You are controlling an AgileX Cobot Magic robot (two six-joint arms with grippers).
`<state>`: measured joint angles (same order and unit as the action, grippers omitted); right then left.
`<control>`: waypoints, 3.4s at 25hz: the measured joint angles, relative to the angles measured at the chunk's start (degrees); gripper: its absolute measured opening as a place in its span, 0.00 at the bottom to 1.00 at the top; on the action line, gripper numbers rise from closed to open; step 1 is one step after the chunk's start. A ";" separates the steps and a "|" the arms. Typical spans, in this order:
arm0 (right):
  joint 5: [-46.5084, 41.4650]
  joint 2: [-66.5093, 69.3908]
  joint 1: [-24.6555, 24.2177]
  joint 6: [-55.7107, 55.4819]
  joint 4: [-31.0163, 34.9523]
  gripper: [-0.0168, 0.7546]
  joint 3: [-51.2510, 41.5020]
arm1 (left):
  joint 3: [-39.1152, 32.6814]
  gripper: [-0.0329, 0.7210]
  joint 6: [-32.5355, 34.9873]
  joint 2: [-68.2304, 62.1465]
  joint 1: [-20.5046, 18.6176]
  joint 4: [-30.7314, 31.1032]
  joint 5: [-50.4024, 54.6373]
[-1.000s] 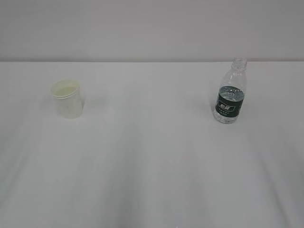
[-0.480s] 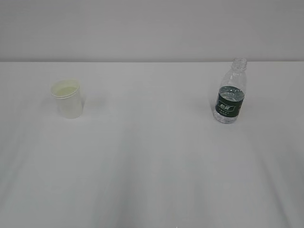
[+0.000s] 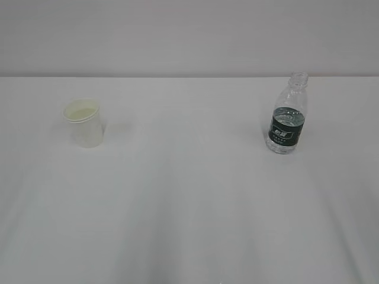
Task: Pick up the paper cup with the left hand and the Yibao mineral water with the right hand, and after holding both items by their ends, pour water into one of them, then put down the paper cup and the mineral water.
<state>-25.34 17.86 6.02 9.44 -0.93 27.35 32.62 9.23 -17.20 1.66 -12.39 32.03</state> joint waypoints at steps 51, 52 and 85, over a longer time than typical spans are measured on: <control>-22.10 -8.62 0.00 -0.86 -0.21 0.78 -1.44 | -1.39 0.46 0.37 10.84 0.00 1.52 23.63; -22.10 -8.62 0.00 -0.86 -0.21 0.78 -1.44 | -0.56 0.46 0.37 10.84 0.00 2.48 24.61; -24.20 -8.62 0.00 -0.96 0.93 0.77 -0.76 | -2.80 0.73 -7.08 11.10 0.00 9.56 31.33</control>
<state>-49.53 9.23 6.02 8.48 0.00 26.59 29.82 2.15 -6.10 1.66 -2.83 63.36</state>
